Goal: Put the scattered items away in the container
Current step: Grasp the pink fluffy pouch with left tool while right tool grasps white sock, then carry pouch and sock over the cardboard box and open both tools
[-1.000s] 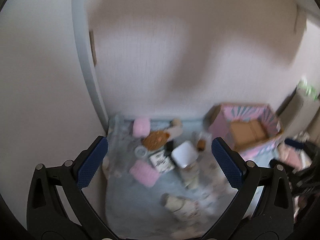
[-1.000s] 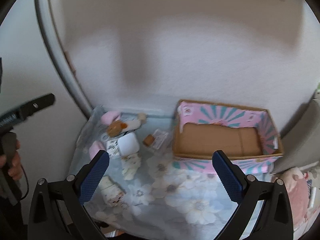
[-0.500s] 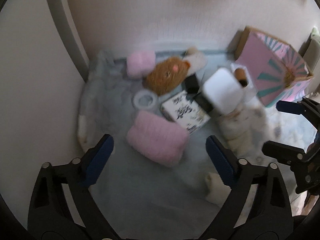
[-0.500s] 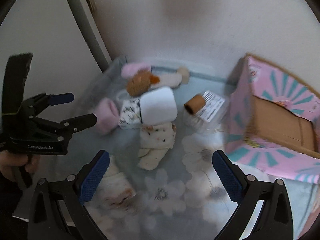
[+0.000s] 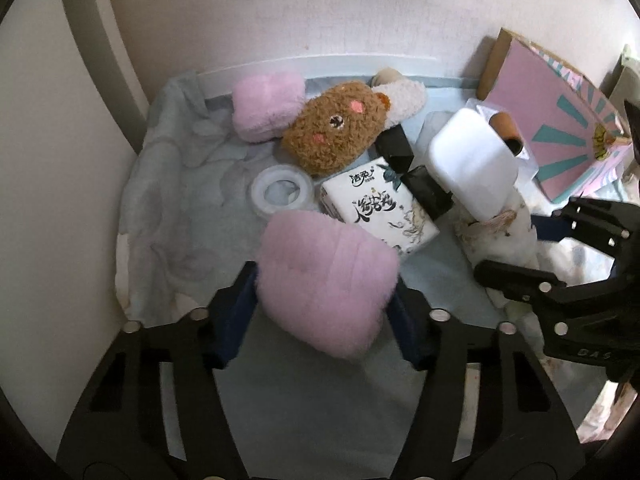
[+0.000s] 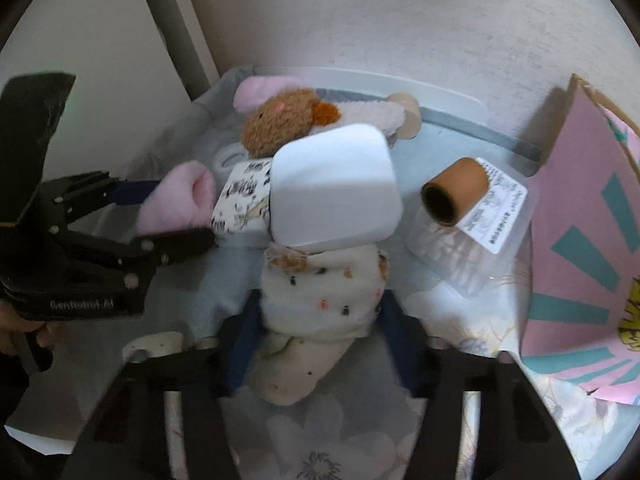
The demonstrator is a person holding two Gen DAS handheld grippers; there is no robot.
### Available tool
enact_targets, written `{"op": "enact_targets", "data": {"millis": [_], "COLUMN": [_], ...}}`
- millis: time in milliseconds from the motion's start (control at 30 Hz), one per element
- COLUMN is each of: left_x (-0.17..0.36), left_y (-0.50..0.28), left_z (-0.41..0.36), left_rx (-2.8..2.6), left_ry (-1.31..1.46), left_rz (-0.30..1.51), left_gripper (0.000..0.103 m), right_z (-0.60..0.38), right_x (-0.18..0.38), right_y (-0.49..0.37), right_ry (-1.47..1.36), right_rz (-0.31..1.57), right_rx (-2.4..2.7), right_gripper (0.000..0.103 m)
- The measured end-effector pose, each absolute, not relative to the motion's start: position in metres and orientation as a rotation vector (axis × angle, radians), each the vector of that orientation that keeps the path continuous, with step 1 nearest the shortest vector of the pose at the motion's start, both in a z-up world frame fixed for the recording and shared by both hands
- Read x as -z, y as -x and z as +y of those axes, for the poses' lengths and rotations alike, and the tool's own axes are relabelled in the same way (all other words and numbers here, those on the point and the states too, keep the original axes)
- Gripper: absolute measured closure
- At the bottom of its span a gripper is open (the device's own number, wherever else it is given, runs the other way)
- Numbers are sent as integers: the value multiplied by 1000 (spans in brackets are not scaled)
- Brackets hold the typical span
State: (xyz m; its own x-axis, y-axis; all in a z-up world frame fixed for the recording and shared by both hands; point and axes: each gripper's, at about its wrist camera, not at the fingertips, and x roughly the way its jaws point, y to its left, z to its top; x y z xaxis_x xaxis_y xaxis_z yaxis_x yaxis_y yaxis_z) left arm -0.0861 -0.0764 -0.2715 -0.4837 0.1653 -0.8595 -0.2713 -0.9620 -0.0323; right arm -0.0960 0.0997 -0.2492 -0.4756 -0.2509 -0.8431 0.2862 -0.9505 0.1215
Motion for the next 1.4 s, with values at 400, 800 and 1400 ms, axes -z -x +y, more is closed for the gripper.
{"op": "enact_targets", "data": {"millis": [400, 800, 1400], "left_x": [246, 166, 86], "left_y": [62, 51, 84], "left_z": [-80, -58, 98], "left_rx": [-2505, -2536, -2537], "left_ry": [1433, 1300, 1188], "left_rz": [85, 108, 35], "left_gripper": [62, 62, 62], "right_z": [100, 125, 277], "right_x": [227, 150, 68], "right_y": [77, 43, 53], "right_ry": [-1435, -1381, -1321], "right_rz": [74, 59, 77], "right_rx": [2494, 2550, 2654], "right_gripper": [72, 72, 72]}}
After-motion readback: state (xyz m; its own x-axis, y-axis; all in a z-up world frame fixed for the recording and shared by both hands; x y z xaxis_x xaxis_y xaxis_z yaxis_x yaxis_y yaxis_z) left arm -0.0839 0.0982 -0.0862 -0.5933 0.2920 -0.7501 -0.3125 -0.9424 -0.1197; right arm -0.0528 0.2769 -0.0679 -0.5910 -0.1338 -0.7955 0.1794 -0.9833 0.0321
